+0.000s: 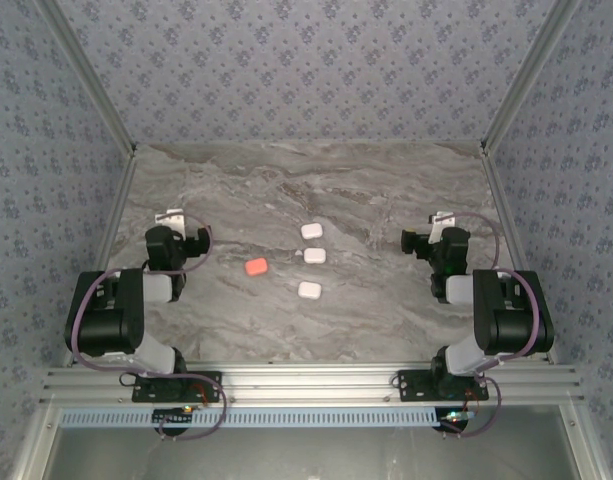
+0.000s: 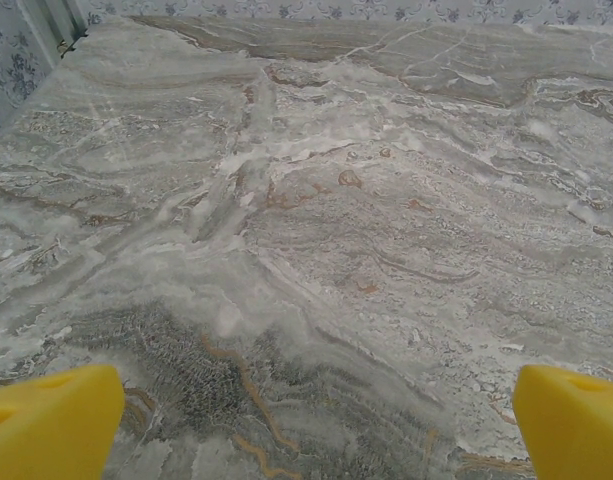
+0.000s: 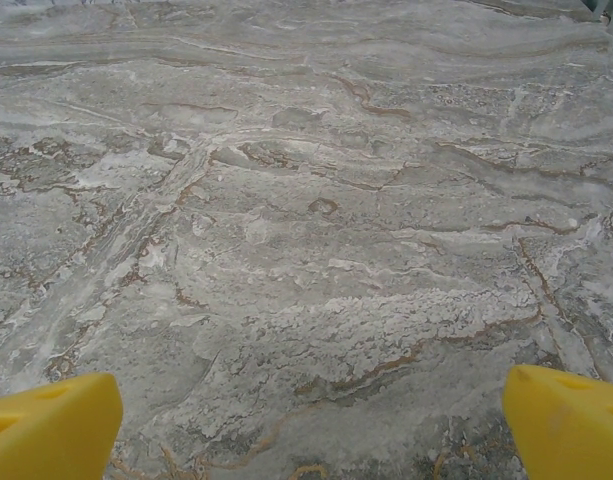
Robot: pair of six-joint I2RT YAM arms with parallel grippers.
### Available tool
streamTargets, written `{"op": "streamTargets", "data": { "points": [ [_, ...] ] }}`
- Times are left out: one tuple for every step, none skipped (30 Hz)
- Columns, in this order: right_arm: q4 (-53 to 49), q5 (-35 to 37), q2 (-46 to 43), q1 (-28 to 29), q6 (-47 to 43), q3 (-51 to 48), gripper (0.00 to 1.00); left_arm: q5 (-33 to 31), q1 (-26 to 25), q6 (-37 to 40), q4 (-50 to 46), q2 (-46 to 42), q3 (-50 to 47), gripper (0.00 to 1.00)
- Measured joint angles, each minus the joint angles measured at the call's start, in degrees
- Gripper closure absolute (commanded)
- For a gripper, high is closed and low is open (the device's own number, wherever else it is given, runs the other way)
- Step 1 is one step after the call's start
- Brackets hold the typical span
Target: Insert the wireless bluetooth earbuds into the charging case
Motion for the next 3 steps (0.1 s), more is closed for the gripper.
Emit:
{"op": "streamTargets", "data": {
  "points": [
    [0.00, -0.02, 0.00, 0.00, 0.00, 0.00, 0.00, 0.00, 0.00, 0.00, -0.02, 0.00, 0.00, 0.01],
    [0.00, 0.00, 0.00, 0.00, 0.00, 0.00, 0.00, 0.00, 0.00, 0.00, -0.02, 0.00, 0.00, 0.01],
    [0.00, -0.02, 0.00, -0.02, 0.00, 0.00, 0.00, 0.00, 0.00, 0.00, -0.02, 0.00, 0.00, 0.01]
  ]
}}
